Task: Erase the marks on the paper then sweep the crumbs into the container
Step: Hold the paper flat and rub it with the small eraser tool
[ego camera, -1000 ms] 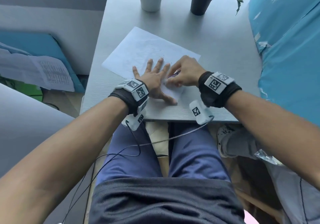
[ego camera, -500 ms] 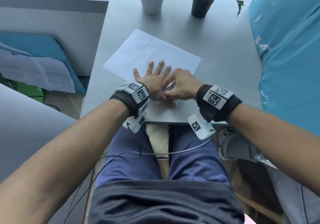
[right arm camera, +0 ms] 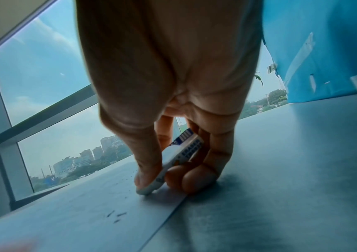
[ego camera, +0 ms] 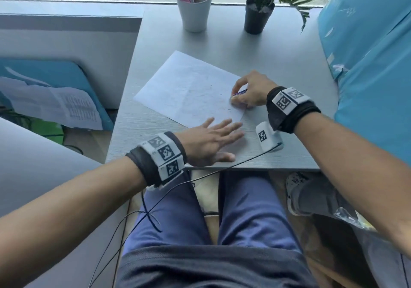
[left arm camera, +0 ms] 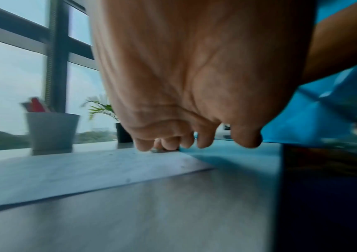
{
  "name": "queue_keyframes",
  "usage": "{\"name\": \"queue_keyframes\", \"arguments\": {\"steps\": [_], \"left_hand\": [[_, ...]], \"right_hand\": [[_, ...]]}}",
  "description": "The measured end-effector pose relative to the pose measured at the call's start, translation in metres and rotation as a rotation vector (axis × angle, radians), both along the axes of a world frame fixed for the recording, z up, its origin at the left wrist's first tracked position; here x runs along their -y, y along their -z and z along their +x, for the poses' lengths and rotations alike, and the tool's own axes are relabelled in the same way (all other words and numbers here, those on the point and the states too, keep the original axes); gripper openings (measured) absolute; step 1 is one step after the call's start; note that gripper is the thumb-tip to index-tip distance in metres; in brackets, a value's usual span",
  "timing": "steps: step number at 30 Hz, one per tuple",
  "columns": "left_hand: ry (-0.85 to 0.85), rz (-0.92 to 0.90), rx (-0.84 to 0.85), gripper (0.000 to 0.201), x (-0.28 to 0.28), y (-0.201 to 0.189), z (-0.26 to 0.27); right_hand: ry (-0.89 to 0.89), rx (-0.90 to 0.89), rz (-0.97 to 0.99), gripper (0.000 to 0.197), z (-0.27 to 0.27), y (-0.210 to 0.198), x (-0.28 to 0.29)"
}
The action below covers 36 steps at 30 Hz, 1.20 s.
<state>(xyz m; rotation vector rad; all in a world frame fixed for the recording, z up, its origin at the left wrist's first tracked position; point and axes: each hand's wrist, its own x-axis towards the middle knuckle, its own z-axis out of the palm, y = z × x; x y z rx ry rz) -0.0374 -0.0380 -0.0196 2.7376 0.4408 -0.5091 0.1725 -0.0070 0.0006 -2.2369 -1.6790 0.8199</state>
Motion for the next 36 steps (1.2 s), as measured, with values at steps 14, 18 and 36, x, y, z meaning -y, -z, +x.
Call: {"name": "queue_keyframes", "arguments": {"steps": [14,18,36], "left_hand": [[0.191,0.015,-0.006,0.088,-0.019,0.005,0.002],[0.009,0.005,-0.020,0.085,-0.054,0.009,-0.001],[-0.334,0.109,-0.002,0.130,-0.075,0.003,-0.006]], "right_hand": [[-0.042,0.042,-0.041,0.008,0.002,0.000,-0.002],[-0.043,0.031,-0.035,0.008,0.001,0.000,-0.002],[0.038,0.050,0.136,0.015,-0.021,-0.007,0.003]]}}
